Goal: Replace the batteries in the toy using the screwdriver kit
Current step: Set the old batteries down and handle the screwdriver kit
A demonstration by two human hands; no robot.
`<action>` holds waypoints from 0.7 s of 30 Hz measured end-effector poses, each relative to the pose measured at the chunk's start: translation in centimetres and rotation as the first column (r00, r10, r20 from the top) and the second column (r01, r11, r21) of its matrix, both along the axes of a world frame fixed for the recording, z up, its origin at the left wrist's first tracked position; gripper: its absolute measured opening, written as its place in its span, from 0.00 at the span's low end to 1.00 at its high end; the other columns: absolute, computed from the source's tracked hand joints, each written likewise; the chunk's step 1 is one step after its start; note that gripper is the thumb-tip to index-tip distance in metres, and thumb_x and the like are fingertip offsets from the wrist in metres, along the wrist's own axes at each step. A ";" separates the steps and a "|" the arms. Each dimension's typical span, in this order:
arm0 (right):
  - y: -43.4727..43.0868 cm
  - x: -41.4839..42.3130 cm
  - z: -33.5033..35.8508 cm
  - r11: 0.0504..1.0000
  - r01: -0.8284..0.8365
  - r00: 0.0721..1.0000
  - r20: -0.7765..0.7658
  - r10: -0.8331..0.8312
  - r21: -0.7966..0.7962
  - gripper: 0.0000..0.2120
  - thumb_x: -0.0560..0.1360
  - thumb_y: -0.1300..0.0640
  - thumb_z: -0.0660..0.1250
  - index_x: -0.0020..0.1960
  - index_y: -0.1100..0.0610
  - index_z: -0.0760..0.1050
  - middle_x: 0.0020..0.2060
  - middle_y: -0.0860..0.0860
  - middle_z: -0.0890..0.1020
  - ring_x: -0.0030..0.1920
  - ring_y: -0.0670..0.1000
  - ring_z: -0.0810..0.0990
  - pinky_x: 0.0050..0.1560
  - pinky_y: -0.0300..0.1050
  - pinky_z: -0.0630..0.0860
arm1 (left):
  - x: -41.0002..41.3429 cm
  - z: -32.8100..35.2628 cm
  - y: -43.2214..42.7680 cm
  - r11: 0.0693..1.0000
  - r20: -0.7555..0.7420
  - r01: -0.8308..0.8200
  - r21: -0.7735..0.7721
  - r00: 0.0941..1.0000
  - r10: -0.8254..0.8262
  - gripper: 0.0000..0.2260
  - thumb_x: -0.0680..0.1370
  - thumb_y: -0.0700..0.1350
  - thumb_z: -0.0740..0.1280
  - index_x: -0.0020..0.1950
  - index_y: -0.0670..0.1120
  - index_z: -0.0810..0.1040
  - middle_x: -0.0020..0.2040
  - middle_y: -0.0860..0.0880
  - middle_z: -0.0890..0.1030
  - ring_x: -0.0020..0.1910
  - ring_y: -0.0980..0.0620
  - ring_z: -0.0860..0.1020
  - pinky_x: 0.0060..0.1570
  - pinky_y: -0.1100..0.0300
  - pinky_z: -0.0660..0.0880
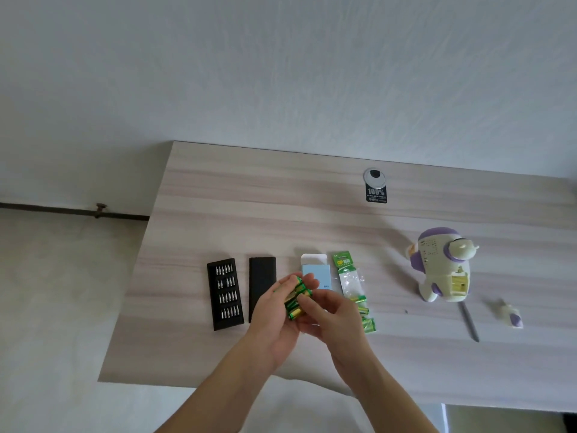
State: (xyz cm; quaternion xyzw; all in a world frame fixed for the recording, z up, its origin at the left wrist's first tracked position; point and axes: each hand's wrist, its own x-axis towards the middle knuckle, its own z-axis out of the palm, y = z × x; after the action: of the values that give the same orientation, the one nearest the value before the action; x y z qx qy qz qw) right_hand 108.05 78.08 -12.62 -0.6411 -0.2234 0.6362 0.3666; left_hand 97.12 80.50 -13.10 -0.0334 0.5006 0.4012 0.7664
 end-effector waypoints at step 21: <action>18.3 6.7 -9.0 0.315 -0.913 0.018 0.744 0.668 -0.260 0.12 0.78 0.53 0.68 0.58 0.57 0.80 0.55 0.54 0.78 0.56 0.55 0.77 0.54 0.47 0.72 | 1.6 -7.0 7.1 0.968 -0.439 0.242 -0.067 0.864 -0.247 0.07 0.77 0.36 0.71 0.46 0.40 0.73 0.42 0.40 0.78 0.34 0.48 0.80 0.38 0.56 0.83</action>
State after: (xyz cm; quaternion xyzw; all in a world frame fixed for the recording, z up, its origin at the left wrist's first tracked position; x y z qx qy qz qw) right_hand 114.78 96.41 -21.58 -0.5290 -0.7647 0.3537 -0.1013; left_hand 98.72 87.56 -20.08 0.1192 0.6643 0.2955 0.6762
